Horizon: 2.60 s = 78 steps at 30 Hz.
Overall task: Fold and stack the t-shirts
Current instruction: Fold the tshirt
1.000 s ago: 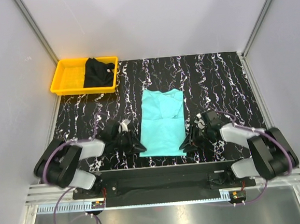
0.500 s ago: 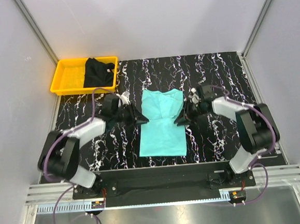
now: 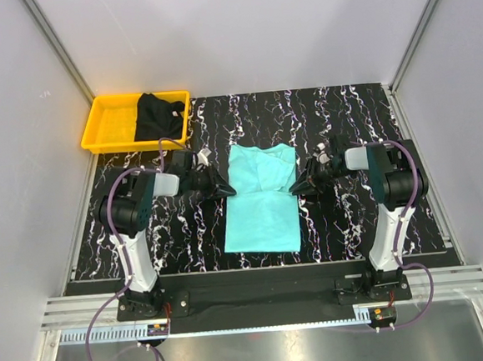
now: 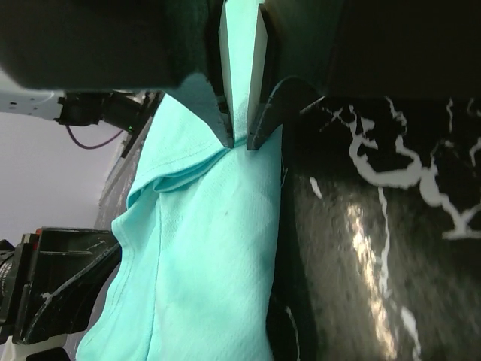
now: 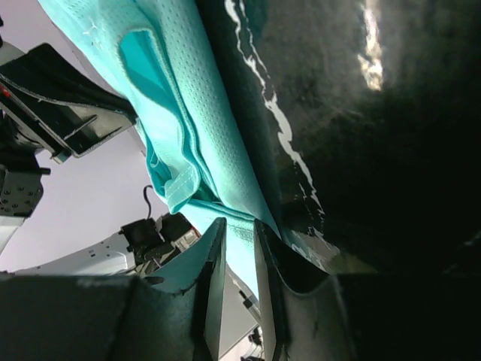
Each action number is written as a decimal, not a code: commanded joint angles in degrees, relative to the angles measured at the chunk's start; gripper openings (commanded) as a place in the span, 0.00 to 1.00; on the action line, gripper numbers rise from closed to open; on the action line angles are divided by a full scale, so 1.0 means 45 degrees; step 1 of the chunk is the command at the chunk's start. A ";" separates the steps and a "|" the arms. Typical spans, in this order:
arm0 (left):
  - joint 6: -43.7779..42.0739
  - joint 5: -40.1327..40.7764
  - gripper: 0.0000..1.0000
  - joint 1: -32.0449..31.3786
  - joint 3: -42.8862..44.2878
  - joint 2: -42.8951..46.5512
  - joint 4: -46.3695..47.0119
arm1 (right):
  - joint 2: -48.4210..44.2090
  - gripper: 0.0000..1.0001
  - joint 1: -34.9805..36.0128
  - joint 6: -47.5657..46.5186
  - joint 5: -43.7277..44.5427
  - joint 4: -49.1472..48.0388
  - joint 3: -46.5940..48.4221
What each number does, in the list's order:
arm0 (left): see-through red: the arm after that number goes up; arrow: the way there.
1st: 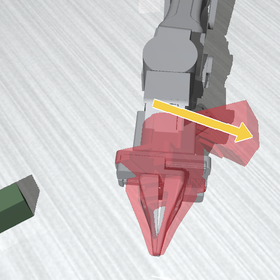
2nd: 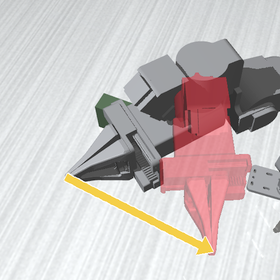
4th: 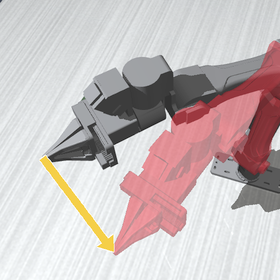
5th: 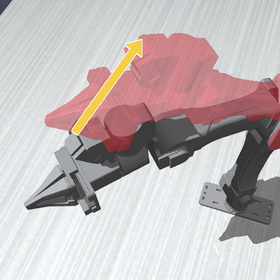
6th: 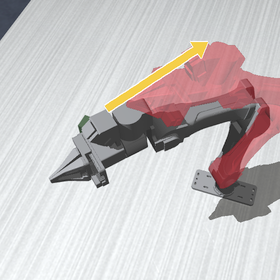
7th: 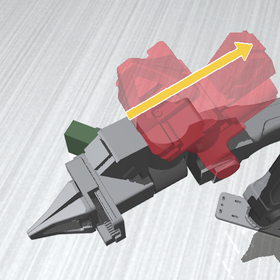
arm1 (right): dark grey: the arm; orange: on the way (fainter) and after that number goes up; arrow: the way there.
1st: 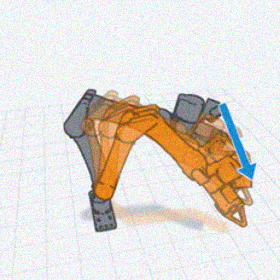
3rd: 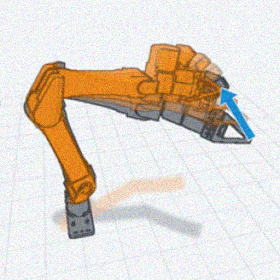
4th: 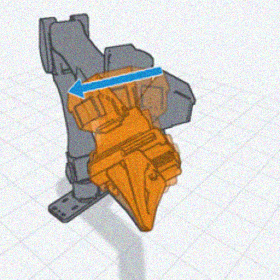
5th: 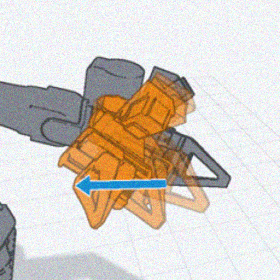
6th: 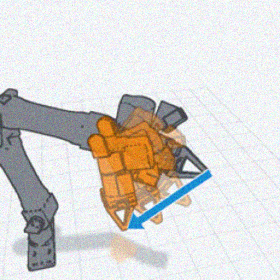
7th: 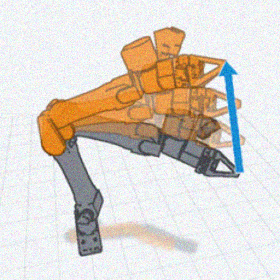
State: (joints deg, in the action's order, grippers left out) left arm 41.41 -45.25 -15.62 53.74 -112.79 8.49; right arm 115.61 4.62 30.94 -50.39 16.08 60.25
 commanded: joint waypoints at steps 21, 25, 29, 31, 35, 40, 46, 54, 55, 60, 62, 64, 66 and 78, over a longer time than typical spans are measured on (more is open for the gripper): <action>-0.4438 0.1113 0.33 0.0521 0.3156 0.2191 -0.6301 | -0.1685 0.43 -0.0285 -0.1310 0.4831 0.4864 0.3584; -0.3326 0.0799 0.34 0.0463 0.2497 0.3675 -0.6301 | -0.3498 0.49 -0.0188 -0.0180 0.4383 0.4827 0.2302; -0.2232 0.2334 0.34 0.0443 0.0486 0.7063 -0.6378 | -0.5667 0.55 0.0415 0.1031 0.4205 0.4359 -0.0238; -0.0794 0.3081 0.34 0.0424 -0.1251 0.8437 -0.6438 | -0.7463 0.59 0.0748 0.2315 0.4245 0.3754 -0.2184; 0.2744 0.4390 0.40 0.0055 -0.4766 1.2167 -0.6029 | -1.0685 0.60 0.1997 0.5403 0.4828 0.2446 -0.5199; 0.5889 0.4842 0.56 -0.1058 -0.7369 1.3620 -0.5231 | -1.2937 0.58 0.3815 0.9055 0.5553 0.0766 -0.8167; 0.8486 0.6070 0.49 -0.2563 -0.8697 1.4302 -0.4585 | -1.3542 0.58 0.4499 1.0542 0.6449 0.0139 -0.9401; 0.9997 0.6580 0.47 -0.3053 -1.0203 1.3563 -0.2805 | -1.3780 0.58 0.4598 1.1602 0.7018 -0.0974 -1.0810; 1.0055 0.6599 0.46 -0.3092 -1.0164 1.3387 -0.2786 | -1.3623 0.57 0.4598 1.1524 0.7038 -0.1149 -1.0830; 1.0465 0.6951 0.41 -0.3404 -1.0144 1.2976 -0.2805 | -1.2393 0.56 0.4753 1.1465 0.6881 -0.2028 -1.0713; 1.0758 0.7029 0.40 -0.3541 -1.0241 1.2936 -0.2863 | -1.2274 0.55 0.4871 1.1620 0.6960 -0.2126 -1.0674; 1.1069 0.7087 0.39 -0.3658 -1.0378 1.2994 -0.3018 | -1.2293 0.54 0.5046 1.1795 0.7134 -0.2186 -1.0654; 1.1227 0.7146 0.39 -0.3678 -1.0515 1.3014 -0.3058 | -1.2313 0.53 0.5164 1.1874 0.7291 -0.2166 -1.0654; 1.1189 0.7361 0.38 -0.3659 -1.0437 1.2682 -0.2923 | -1.1064 0.51 0.5418 1.2285 0.7779 -0.3006 -1.0908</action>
State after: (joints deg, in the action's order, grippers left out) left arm 92.01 -16.14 -31.92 8.08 -54.57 -2.35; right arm 63.57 28.49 86.15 -21.08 0.45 12.51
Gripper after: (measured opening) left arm 0.383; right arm 0.510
